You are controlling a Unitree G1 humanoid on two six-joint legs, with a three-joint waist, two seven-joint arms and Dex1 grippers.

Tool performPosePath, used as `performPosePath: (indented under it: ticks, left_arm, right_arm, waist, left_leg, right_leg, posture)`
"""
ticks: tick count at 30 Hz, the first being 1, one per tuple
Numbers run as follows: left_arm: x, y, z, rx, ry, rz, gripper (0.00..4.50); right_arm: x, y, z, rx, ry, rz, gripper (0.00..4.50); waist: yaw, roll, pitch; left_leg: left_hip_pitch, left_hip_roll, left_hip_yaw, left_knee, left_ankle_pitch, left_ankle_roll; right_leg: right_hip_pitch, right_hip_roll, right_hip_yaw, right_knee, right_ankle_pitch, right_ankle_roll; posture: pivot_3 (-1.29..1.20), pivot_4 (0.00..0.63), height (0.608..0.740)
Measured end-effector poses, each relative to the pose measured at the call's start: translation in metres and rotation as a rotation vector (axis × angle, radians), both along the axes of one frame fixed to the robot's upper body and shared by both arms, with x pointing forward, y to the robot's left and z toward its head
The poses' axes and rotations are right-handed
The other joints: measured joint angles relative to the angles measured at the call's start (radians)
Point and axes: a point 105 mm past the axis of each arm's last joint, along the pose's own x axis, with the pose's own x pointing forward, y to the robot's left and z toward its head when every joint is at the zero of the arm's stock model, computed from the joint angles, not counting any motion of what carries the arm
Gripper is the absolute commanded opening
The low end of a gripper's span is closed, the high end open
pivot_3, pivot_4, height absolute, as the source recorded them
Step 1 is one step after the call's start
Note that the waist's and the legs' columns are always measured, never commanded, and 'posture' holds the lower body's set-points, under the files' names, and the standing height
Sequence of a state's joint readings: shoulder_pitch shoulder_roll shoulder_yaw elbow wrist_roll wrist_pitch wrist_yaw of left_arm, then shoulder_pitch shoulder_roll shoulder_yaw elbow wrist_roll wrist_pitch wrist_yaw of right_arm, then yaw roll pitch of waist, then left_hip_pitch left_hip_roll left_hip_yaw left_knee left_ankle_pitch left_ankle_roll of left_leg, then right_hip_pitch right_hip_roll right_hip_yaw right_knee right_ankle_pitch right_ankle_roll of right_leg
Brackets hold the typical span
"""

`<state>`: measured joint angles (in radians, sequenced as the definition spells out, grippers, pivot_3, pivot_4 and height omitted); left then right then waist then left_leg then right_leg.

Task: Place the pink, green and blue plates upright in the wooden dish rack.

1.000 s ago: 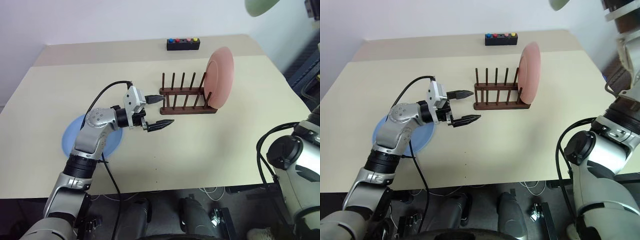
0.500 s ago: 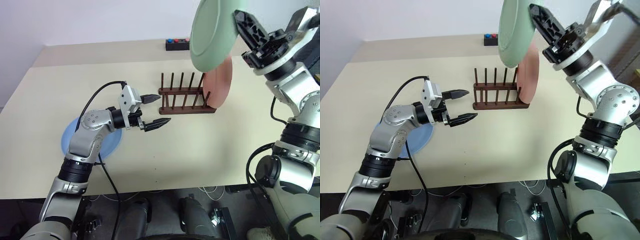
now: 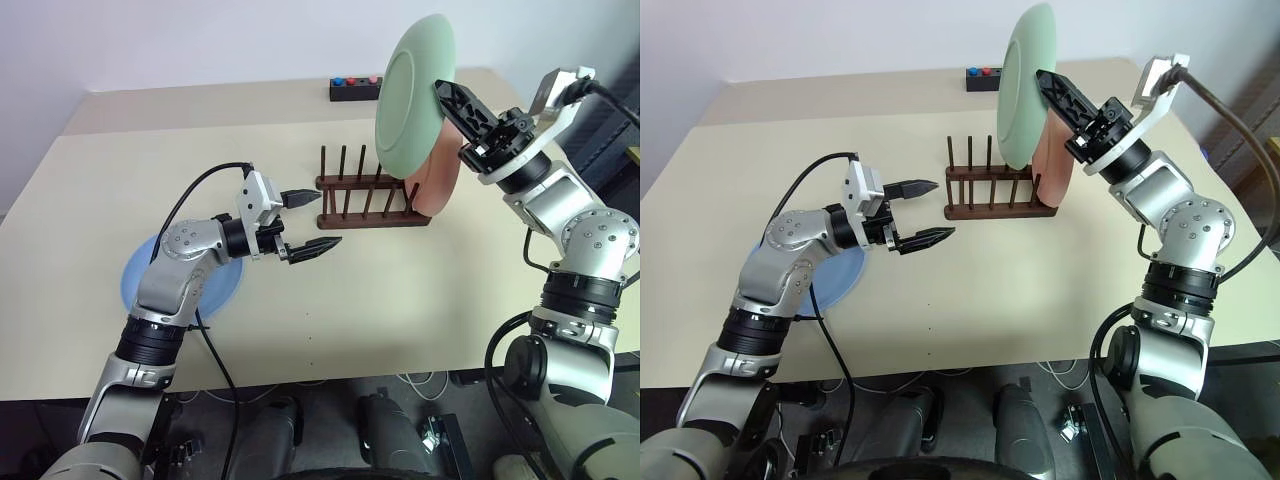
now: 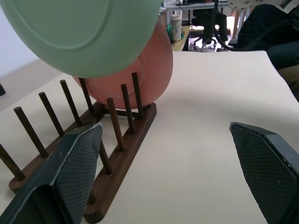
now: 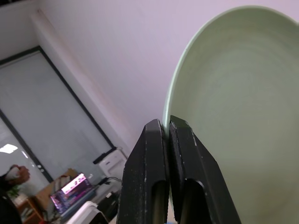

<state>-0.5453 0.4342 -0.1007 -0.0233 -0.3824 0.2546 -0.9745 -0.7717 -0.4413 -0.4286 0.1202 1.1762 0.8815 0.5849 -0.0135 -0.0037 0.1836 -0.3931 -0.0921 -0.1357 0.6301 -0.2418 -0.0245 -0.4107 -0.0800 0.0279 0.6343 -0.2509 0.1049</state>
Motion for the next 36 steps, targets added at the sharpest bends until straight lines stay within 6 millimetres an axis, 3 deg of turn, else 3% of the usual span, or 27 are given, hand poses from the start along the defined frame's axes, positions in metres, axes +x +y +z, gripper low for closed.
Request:
performPosePath:
  ticks: [5,29,36]
  left_arm:
    - [0.000,0.000,0.000,0.000,0.002,-0.001,4.50]
    - [-0.003,-0.001,-0.001,-0.033,0.011,0.006,4.50]
    - [-0.004,-0.001,0.001,-0.036,0.010,0.004,4.50]
  right_arm:
    - [0.003,-0.001,-0.013,-0.017,0.026,-0.018,0.02]
    - [0.001,0.009,-0.014,-0.024,0.031,0.075,0.02]
    - [0.007,0.011,-0.024,-0.071,0.067,0.061,0.02]
  waist:
    - [-0.001,0.000,0.000]
    - [0.000,0.000,0.000]
    - [0.000,0.000,0.000]
  left_leg:
    - [0.000,0.000,0.000,0.000,0.000,0.000]
    - [0.000,0.000,0.000,0.000,0.000,0.000]
    - [0.000,0.000,0.000,0.000,0.000,0.000]
  right_leg:
    - [0.000,0.000,0.000,0.000,0.000,0.000]
    - [0.000,0.000,0.000,0.000,0.000,0.000]
    - [0.000,0.000,0.000,0.000,0.000,0.000]
  posture:
    - [0.00,0.150,0.740]
    - [0.00,0.150,0.740]
    - [0.00,0.150,0.740]
